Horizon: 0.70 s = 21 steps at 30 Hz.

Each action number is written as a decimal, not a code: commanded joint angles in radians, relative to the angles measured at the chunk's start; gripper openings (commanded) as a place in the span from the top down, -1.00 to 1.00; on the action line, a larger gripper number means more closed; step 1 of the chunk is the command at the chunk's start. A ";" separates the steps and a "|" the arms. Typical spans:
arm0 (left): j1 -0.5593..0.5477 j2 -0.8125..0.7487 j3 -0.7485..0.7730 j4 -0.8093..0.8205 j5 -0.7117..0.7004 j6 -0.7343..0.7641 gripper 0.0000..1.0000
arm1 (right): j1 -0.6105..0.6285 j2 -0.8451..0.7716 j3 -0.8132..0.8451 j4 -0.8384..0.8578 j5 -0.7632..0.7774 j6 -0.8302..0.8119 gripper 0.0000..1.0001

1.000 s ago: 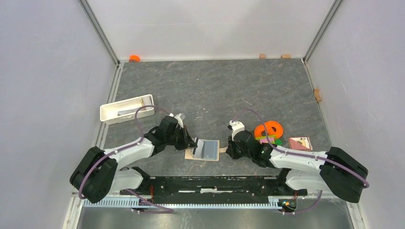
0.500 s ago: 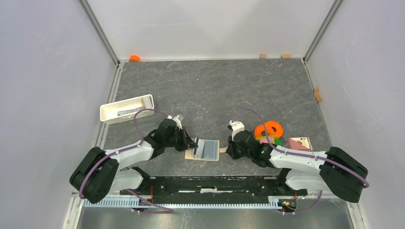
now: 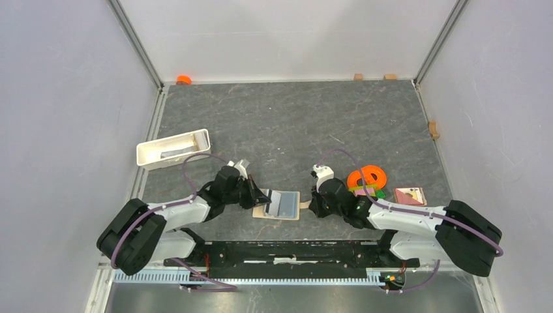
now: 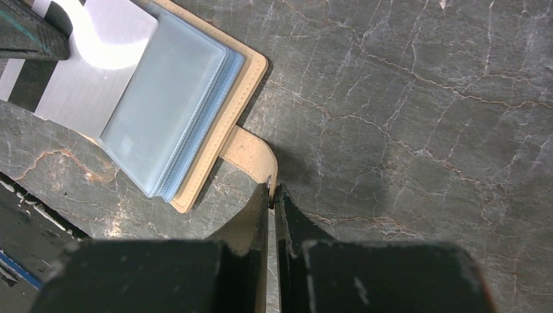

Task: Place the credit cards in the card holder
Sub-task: Insert the credit card into the card holder.

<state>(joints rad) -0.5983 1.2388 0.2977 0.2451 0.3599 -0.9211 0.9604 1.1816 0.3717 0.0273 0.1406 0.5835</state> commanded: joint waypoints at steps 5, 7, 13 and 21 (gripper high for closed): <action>-0.020 0.013 -0.044 0.051 0.016 -0.051 0.96 | 0.005 0.008 0.041 0.008 0.020 0.008 0.87; -0.022 0.004 -0.050 0.051 0.005 -0.053 0.96 | 0.005 0.012 0.039 0.013 0.018 0.009 0.87; -0.026 0.009 -0.071 0.075 -0.028 -0.050 0.96 | 0.006 0.016 0.040 0.020 0.009 0.009 0.87; -0.040 0.071 -0.076 0.141 -0.019 -0.059 0.96 | 0.007 0.012 0.043 0.019 0.008 0.007 0.88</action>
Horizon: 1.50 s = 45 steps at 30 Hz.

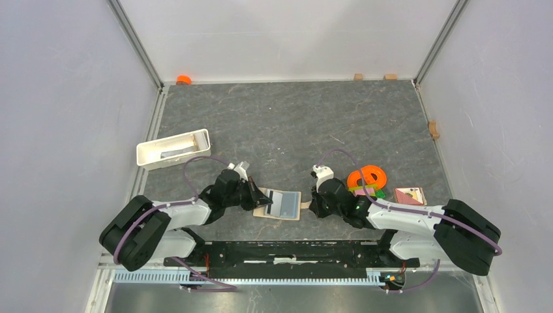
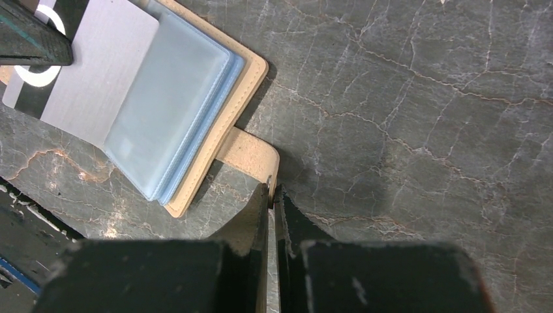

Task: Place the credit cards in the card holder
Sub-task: Insert the credit card into the card holder.

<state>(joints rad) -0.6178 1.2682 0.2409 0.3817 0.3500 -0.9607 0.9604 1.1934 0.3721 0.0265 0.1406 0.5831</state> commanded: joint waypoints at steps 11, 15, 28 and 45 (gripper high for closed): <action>-0.048 0.084 -0.019 0.030 -0.041 -0.014 0.96 | 0.007 0.009 0.045 0.026 -0.001 0.004 0.88; -0.060 0.113 -0.019 0.057 -0.054 -0.009 0.96 | 0.008 0.008 0.044 0.027 -0.002 0.003 0.88; -0.062 0.158 -0.038 0.147 -0.123 0.008 0.95 | 0.010 0.021 0.039 0.027 -0.003 0.003 1.00; -0.062 0.219 -0.049 0.253 -0.108 -0.013 0.96 | 0.011 0.020 0.036 0.016 0.001 0.003 1.00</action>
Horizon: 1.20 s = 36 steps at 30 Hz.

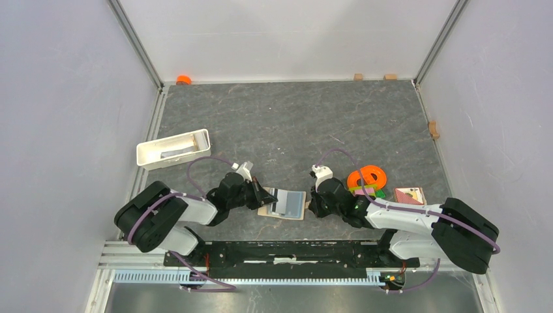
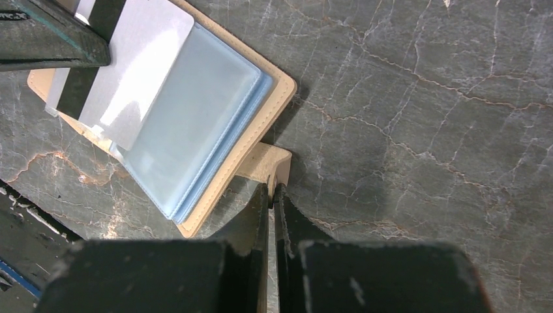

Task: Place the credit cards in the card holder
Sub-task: Insert the credit card into the card holder.

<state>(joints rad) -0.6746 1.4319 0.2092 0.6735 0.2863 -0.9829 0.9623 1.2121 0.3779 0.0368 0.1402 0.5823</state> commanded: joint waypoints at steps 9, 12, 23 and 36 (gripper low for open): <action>-0.006 0.142 -0.031 0.027 0.033 -0.039 0.96 | 0.010 0.002 0.032 0.002 0.004 0.003 1.00; -0.006 0.139 -0.047 0.028 0.022 -0.047 0.95 | 0.010 0.000 0.034 -0.001 0.008 0.004 1.00; -0.006 0.067 -0.038 -0.124 -0.023 -0.057 0.95 | 0.010 -0.002 0.038 -0.012 0.020 0.004 1.00; -0.016 0.107 -0.010 -0.053 0.034 -0.002 0.95 | 0.013 0.004 0.040 -0.011 0.019 0.003 1.00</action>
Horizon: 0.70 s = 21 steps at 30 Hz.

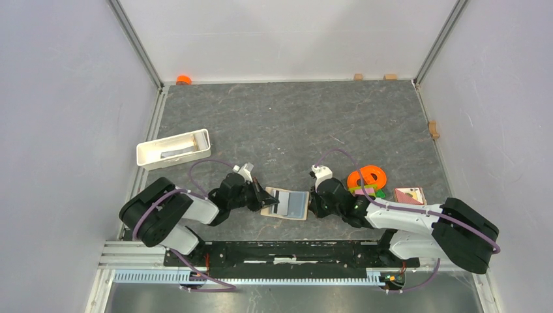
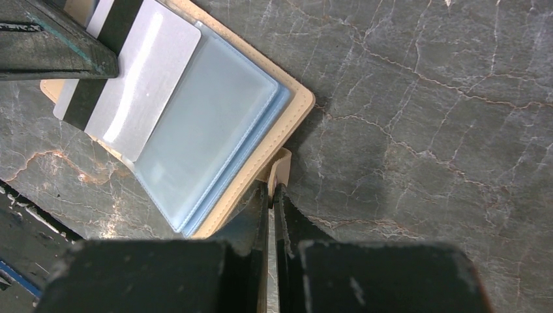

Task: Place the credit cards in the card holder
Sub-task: Insert the credit card into the card holder.

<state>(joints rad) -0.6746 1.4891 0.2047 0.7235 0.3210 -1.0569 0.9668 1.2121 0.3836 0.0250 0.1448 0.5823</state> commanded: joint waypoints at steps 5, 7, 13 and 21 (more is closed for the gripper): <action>-0.026 0.099 -0.005 -0.030 0.020 0.055 0.96 | 0.010 0.007 0.037 0.002 0.013 0.004 1.00; -0.031 0.116 -0.002 -0.008 0.027 0.050 0.96 | 0.010 0.009 0.037 0.003 0.014 0.004 1.00; -0.045 0.155 0.002 0.035 0.036 0.034 0.95 | 0.010 0.017 0.038 0.004 0.016 0.003 1.00; -0.054 0.202 0.005 0.081 0.040 0.009 0.96 | 0.010 0.028 0.045 0.004 0.016 0.001 1.00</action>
<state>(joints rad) -0.7048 1.6379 0.2237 0.9047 0.3683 -1.0588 0.9688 1.2255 0.3916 0.0162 0.1593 0.5800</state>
